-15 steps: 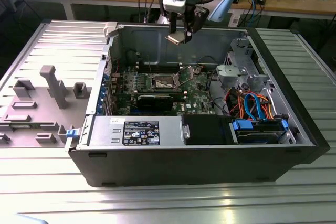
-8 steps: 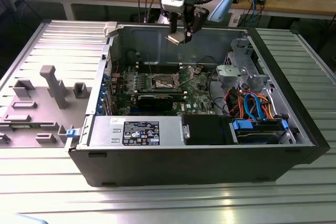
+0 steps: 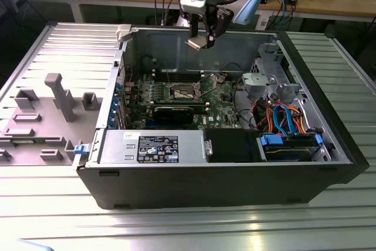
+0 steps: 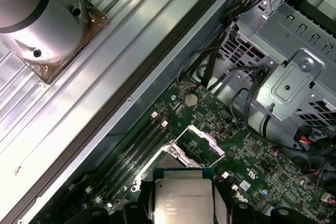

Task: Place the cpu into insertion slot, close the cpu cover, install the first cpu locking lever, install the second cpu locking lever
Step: 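Place the cpu into insertion slot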

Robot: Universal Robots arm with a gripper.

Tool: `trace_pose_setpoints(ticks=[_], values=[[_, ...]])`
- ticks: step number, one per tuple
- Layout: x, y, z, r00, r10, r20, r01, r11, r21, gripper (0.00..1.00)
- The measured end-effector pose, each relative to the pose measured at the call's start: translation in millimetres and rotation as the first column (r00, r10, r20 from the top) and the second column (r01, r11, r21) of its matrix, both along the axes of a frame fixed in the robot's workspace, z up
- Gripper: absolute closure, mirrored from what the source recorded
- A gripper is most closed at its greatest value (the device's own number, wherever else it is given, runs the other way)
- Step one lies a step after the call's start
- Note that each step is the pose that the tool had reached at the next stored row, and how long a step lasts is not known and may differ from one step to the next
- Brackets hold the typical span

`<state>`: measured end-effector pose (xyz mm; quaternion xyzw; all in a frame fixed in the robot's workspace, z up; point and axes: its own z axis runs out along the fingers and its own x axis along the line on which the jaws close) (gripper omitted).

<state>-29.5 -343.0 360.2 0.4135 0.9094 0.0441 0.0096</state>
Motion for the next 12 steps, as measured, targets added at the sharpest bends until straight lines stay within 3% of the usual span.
trace_pose_setpoints(ticks=[3, 6, 9, 12], values=[[0.0, 0.0, 0.0, 1.0000, -0.007, 0.0000, 0.007, 1.0000, 0.0000, 0.46], [0.0, 0.0, -0.3, 0.9992, -0.039, 0.0000, 0.039, 0.9992, 0.0001, 0.46], [0.0, 0.0, -1.2, 0.9962, -0.087, 0.0000, 0.087, 0.9962, 0.0001, 0.46], [0.0, 0.0, -2.6, 0.9890, -0.148, 0.0000, 0.148, 0.9890, -0.0001, 0.46]])
